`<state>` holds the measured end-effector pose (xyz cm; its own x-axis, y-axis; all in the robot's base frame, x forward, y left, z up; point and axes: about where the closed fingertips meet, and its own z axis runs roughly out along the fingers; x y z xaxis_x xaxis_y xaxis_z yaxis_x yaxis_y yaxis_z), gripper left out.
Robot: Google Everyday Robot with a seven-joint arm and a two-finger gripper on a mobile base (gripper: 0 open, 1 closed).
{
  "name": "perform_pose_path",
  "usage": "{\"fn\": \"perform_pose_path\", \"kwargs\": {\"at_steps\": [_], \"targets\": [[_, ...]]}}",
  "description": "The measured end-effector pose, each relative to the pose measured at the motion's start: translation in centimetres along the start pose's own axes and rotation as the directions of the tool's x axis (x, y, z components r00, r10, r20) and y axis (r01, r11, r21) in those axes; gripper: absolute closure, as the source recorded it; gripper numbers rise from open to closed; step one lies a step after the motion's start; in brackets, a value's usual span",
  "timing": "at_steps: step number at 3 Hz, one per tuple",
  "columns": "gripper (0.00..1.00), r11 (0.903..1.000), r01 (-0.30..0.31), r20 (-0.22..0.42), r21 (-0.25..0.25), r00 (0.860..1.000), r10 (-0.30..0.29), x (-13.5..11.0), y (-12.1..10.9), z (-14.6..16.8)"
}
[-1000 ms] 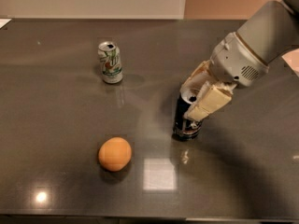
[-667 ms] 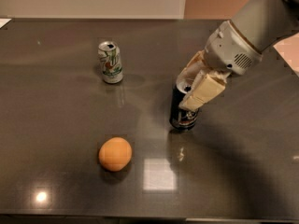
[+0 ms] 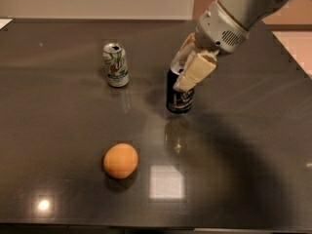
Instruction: Move pepsi can near 7up can
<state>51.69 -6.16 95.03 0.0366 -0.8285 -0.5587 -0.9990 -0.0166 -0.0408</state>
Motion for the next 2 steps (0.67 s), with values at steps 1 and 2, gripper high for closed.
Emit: {"fn": "perform_pose_path", "kwargs": {"at_steps": [1, 2], "targets": [[1.0, 0.9989, 0.043, -0.006, -0.018, 0.999, -0.043, -1.2, -2.3, 1.0], [1.0, 0.9966, 0.075, 0.006, -0.032, 0.997, -0.075, -2.4, -4.5, 2.1]]}}
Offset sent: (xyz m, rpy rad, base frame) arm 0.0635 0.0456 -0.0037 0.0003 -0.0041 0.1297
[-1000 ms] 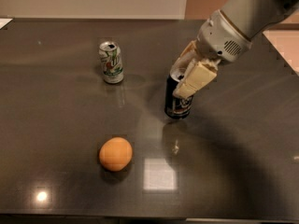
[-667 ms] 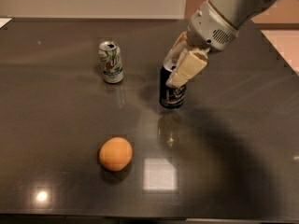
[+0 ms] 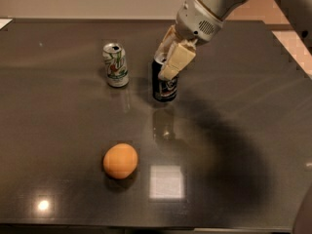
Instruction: Move pepsi can near 7up can
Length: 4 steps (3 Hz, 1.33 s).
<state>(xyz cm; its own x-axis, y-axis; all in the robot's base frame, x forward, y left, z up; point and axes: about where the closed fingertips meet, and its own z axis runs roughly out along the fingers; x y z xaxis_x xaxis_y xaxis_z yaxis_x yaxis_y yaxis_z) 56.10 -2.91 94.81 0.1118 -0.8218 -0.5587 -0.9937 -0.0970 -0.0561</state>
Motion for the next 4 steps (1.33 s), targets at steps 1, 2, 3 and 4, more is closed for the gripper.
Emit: {"fn": "perform_pose_path", "kwargs": {"at_steps": [1, 2, 3, 4], "targets": [[1.0, 0.9997, 0.022, 0.015, -0.006, 1.0, -0.021, -1.0, -1.6, 1.0], [1.0, 0.9993, 0.038, 0.034, -0.003, 0.999, -0.038, -2.0, -3.0, 1.9], [1.0, 0.9988, 0.05, 0.04, -0.002, 0.998, -0.05, -2.6, -4.2, 2.9], [1.0, 0.9988, 0.049, 0.026, -0.004, 0.998, -0.049, -2.5, -5.2, 3.8]]}}
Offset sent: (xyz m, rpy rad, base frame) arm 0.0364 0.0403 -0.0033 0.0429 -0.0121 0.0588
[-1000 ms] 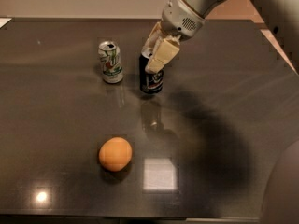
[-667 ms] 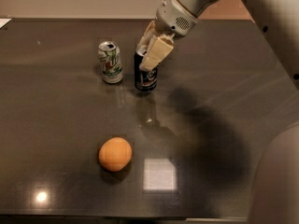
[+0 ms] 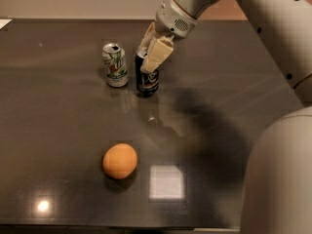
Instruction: Move pepsi can near 7up can
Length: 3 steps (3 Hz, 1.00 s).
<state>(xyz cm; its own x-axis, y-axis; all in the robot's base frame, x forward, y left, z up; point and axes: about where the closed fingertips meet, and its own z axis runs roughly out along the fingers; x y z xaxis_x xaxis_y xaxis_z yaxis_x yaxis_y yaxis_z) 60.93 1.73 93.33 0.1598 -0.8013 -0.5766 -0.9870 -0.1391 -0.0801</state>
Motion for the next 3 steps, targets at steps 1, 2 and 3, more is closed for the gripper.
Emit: {"fn": "perform_pose_path", "kwargs": {"at_steps": [1, 2, 3], "targets": [[1.0, 1.0, 0.002, -0.02, -0.007, 1.0, -0.002, 0.2, -0.8, 1.0], [0.82, 0.9999, 0.003, -0.04, -0.014, 0.999, -0.003, 0.2, -1.4, 1.8], [0.59, 0.9997, 0.003, -0.051, -0.024, 0.999, -0.005, 0.3, -2.0, 2.5]]}}
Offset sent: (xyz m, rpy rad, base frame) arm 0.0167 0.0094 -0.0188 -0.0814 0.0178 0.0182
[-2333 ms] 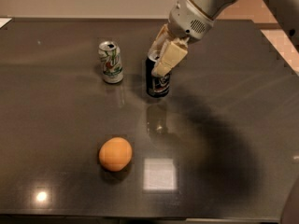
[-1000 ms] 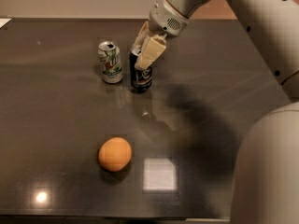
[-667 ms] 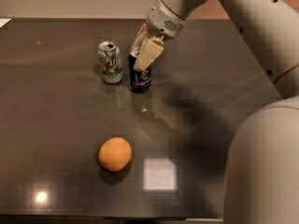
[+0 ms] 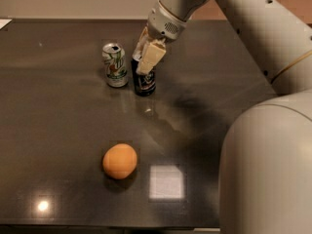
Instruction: Move pepsi can near 7up can
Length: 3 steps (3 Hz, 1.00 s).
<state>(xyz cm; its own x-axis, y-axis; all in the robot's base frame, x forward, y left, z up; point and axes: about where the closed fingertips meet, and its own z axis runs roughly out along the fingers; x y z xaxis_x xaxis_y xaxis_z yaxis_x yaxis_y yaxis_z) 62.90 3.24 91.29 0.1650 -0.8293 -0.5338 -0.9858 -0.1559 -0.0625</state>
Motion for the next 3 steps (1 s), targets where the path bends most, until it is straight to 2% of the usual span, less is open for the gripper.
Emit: {"fn": "perform_pose_path", "kwargs": {"at_steps": [2, 3], "targets": [[0.11, 0.9998, 0.006, -0.016, -0.022, 1.0, -0.006, 0.37, -0.9, 1.1], [0.0, 0.9996, 0.011, -0.018, -0.028, 1.0, -0.011, 0.69, -1.23, 1.38]]}}
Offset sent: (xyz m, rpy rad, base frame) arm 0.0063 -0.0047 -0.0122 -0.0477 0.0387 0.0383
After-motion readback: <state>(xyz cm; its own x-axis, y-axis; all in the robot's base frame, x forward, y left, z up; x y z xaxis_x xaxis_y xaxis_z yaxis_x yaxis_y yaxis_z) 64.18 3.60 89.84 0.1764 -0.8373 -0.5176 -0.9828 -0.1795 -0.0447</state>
